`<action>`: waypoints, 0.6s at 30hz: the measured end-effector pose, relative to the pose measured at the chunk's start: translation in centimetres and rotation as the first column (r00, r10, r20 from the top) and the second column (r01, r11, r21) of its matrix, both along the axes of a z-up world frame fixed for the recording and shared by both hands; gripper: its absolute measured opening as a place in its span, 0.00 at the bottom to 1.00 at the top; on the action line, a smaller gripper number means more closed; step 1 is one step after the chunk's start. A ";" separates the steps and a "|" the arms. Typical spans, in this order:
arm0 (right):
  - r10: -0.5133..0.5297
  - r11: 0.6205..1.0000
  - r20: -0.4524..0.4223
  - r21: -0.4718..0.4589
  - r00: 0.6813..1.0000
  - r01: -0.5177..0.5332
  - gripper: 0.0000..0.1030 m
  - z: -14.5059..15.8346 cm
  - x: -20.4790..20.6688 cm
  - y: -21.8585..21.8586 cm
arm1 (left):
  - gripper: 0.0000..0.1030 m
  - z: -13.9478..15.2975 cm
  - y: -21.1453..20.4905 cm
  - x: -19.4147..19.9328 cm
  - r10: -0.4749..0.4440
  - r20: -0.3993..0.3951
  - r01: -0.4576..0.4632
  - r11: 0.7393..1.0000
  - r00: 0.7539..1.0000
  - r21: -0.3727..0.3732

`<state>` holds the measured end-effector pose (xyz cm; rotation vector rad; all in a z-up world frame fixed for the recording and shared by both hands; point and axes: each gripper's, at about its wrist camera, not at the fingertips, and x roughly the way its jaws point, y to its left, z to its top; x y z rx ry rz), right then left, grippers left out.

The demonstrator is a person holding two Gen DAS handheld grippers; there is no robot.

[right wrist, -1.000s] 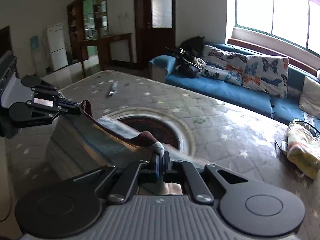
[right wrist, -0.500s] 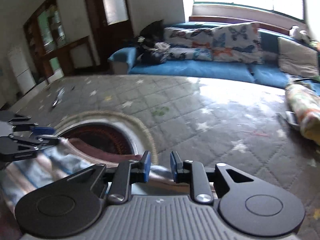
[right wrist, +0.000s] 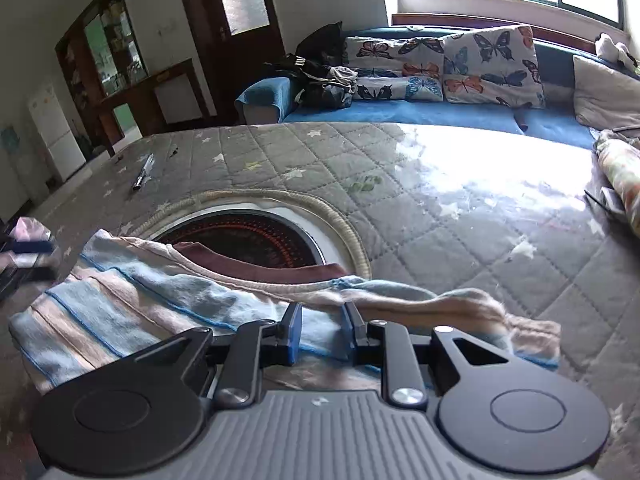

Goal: Fold clothes

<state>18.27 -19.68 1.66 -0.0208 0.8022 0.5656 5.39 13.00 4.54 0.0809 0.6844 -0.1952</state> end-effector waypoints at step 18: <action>-0.066 0.998 0.038 -0.013 0.997 0.066 0.21 -1.7 -1.1 -0.2 | 0.13 -2.9 1.9 -4.7 0.039 -0.116 -0.064 0.972 0.993 -0.227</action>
